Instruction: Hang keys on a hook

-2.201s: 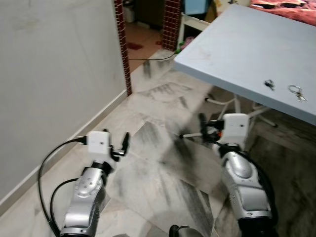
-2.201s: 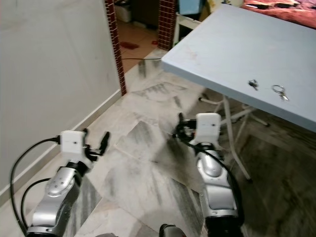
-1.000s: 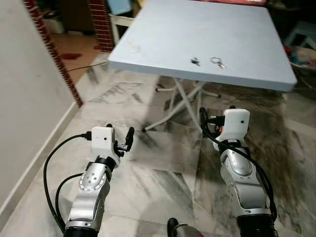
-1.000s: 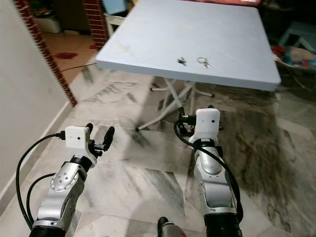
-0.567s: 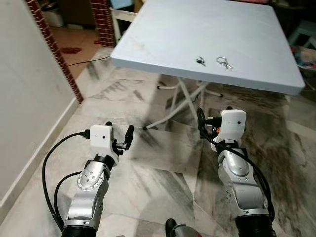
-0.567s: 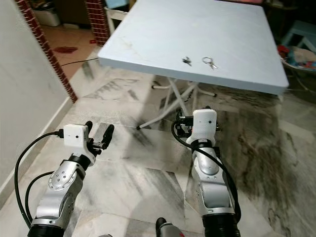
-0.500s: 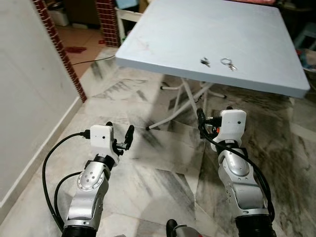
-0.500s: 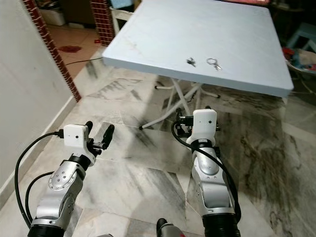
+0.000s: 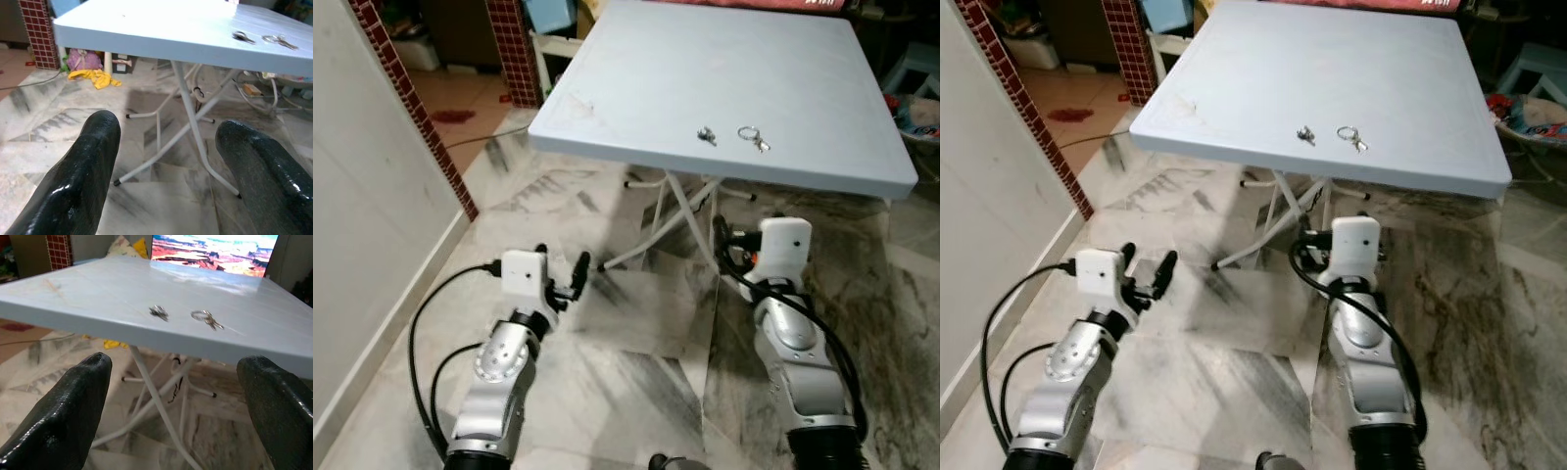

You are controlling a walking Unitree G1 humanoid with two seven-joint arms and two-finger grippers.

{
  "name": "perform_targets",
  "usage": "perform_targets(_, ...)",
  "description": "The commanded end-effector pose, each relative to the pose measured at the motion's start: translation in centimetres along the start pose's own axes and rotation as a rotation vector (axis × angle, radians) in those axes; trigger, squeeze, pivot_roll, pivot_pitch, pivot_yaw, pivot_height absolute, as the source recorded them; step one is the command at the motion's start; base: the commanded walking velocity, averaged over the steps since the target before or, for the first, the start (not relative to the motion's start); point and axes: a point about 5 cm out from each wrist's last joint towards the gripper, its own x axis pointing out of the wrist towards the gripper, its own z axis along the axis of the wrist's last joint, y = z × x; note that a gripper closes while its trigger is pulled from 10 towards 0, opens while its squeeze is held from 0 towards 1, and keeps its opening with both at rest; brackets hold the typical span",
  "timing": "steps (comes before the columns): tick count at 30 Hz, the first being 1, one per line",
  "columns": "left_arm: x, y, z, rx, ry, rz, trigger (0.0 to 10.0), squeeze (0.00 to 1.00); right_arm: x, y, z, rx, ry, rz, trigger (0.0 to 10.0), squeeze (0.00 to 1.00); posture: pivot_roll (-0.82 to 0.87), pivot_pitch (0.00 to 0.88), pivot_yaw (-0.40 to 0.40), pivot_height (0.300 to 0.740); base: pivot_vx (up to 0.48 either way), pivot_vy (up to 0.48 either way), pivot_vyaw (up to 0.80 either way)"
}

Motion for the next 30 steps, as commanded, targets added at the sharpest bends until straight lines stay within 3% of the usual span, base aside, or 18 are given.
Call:
perform_targets(1,-0.38,0.61,-0.19,0.01,0.012,0.016,10.0,0.0,-0.16,0.42,-0.03,0.014,0.001,0.015,10.0,0.0,-0.07,0.158,0.011,0.74,0.3,0.0,-0.73)
perform_targets(30,-0.39,0.17,-0.36,0.007,0.019,0.0,10.0,0.0,-0.33,0.68,0.1,0.003,-0.012,0.038,10.0,0.0,-0.07,0.165,0.012,0.74,0.35,0.0,0.0)
